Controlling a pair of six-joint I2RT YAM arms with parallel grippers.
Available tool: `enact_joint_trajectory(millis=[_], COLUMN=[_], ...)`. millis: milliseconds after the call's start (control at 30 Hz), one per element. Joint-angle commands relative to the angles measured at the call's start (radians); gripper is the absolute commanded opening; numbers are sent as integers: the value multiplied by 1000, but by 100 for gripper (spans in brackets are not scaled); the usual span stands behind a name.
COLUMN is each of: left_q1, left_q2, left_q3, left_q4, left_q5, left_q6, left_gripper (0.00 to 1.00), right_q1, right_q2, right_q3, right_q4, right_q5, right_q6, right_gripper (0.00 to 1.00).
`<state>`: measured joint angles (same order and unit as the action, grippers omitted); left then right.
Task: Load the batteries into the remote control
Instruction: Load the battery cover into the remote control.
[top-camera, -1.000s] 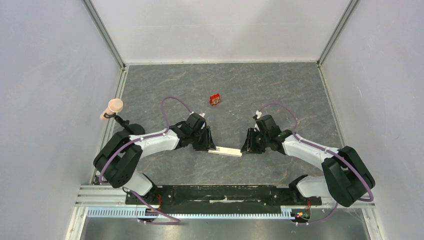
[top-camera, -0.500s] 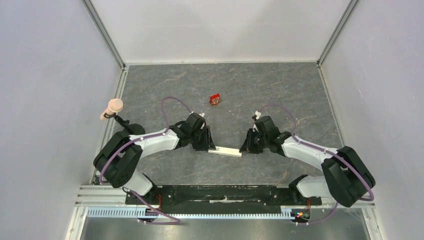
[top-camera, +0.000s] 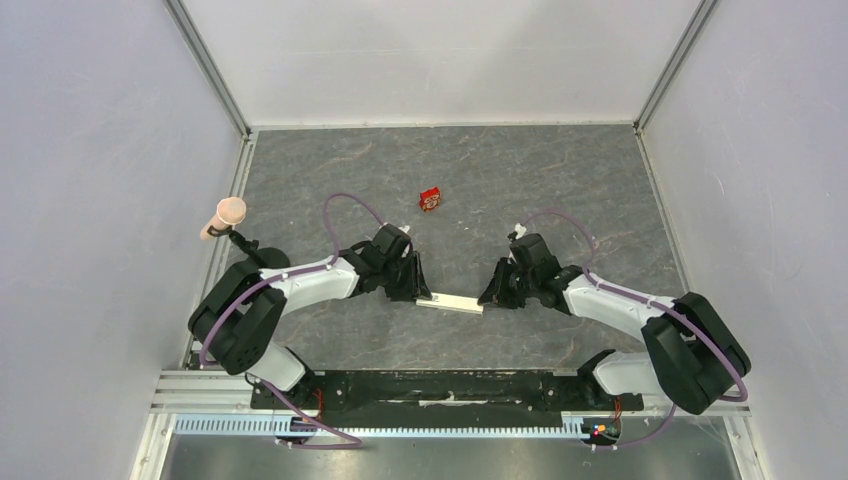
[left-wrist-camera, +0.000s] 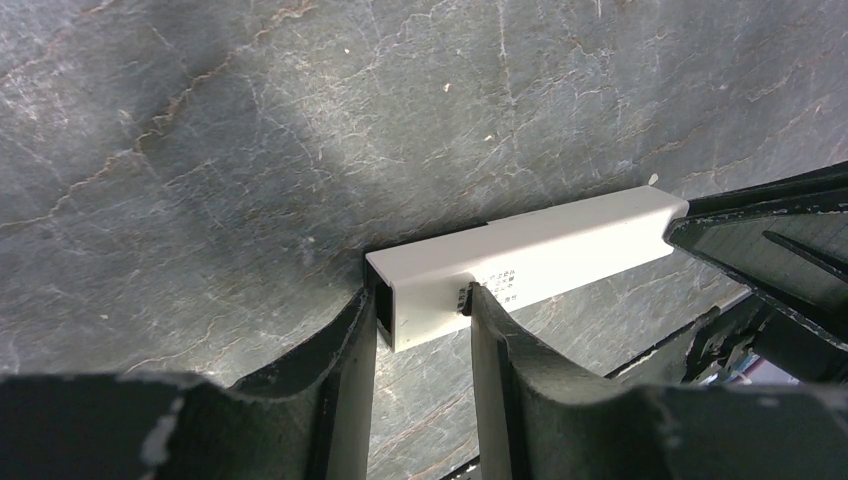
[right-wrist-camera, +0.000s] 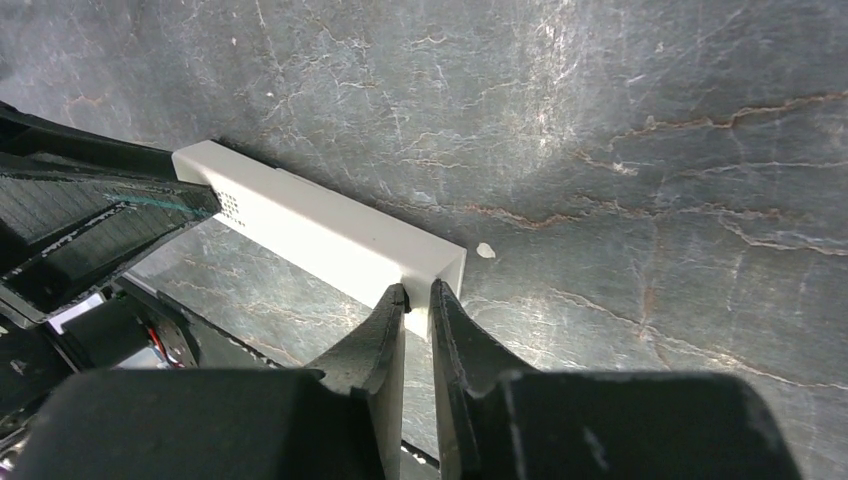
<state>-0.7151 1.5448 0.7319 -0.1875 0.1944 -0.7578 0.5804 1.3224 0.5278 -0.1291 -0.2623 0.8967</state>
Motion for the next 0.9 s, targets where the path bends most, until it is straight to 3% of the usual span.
enact_joint_trajectory(millis=[0,400,633,867], left_q1=[-53,-53,-53,-53], left_q2=[110,105,122,120], left_q3=[-89,-176,-201,-197], left_q4=[-16,236,296,294], left_q5=[6,122,147,129], left_q6=[17,-61,-64,-51], left_gripper=[2,2,2,2], right_q1=[80,220,304,332], right_q2=[75,148,206,230], right_q3=[-41,28,100,242], right_q4=[117,191,87,-71], right_q5=[-95,-9,114,227], right_q6=[93,302,378,342], right_gripper=[14,16,10,15])
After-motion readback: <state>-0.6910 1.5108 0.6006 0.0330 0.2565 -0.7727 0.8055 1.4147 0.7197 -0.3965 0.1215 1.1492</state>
